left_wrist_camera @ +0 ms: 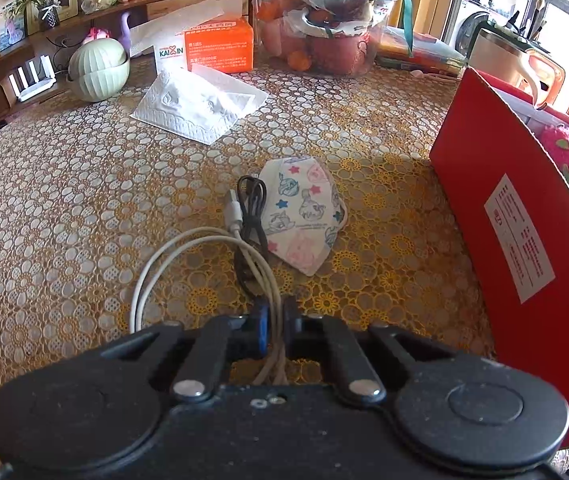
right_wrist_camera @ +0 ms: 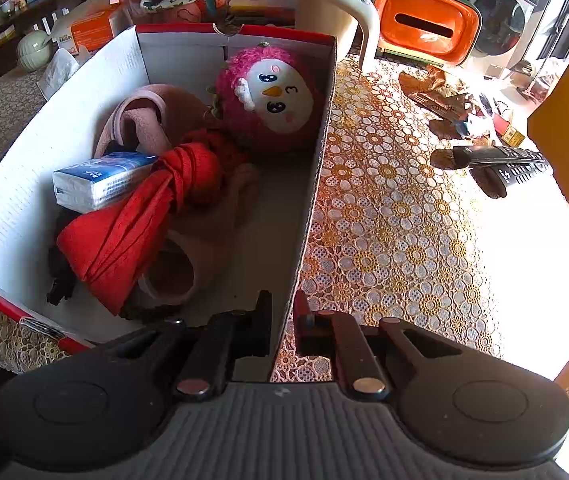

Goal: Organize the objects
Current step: 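Close the left tool on the coiled white cable, then lift the white cable with the left tool and carry it over the shoebox, then lower the white cable into the shoebox and open the left tool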

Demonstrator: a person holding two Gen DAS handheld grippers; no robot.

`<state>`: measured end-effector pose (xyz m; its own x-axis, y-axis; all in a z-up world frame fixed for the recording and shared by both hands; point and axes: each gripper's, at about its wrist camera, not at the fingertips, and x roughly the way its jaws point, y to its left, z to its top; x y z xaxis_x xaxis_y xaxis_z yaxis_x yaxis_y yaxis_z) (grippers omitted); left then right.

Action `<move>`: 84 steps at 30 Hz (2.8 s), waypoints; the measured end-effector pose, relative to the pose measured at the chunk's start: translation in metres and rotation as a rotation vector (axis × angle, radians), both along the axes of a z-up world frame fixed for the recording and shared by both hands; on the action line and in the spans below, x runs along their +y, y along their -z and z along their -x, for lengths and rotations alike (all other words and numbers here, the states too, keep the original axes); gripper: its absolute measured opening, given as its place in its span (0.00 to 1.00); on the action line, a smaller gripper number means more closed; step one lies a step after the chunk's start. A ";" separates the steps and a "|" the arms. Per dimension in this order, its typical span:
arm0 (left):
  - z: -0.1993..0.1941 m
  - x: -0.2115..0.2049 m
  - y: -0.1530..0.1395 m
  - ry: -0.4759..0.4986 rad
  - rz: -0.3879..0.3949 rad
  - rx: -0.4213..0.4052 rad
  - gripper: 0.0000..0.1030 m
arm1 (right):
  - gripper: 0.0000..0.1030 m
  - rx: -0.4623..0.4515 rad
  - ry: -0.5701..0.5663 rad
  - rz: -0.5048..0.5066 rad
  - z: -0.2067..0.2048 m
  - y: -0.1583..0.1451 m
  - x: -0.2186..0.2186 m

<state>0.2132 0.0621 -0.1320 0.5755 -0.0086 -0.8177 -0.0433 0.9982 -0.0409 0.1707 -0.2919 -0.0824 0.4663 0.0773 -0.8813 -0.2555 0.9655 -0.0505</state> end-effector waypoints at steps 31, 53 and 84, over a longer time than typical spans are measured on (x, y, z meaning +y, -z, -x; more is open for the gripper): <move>0.074 0.037 -0.082 -0.020 0.286 -0.169 0.03 | 0.10 -0.005 0.002 0.001 -0.001 0.002 0.001; 0.046 -0.121 -0.153 0.349 0.403 -0.242 0.03 | 0.10 -0.015 -0.010 -0.008 -0.001 0.002 0.001; -0.007 -0.228 -0.054 0.466 0.390 0.020 0.02 | 0.10 -0.012 -0.026 -0.078 -0.001 0.005 -0.012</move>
<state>0.2200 -0.1664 -0.0780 0.4239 -0.5573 -0.7140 0.3898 0.8238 -0.4116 0.1715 -0.3040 -0.0878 0.4738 0.1574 -0.8664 -0.2800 0.9598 0.0212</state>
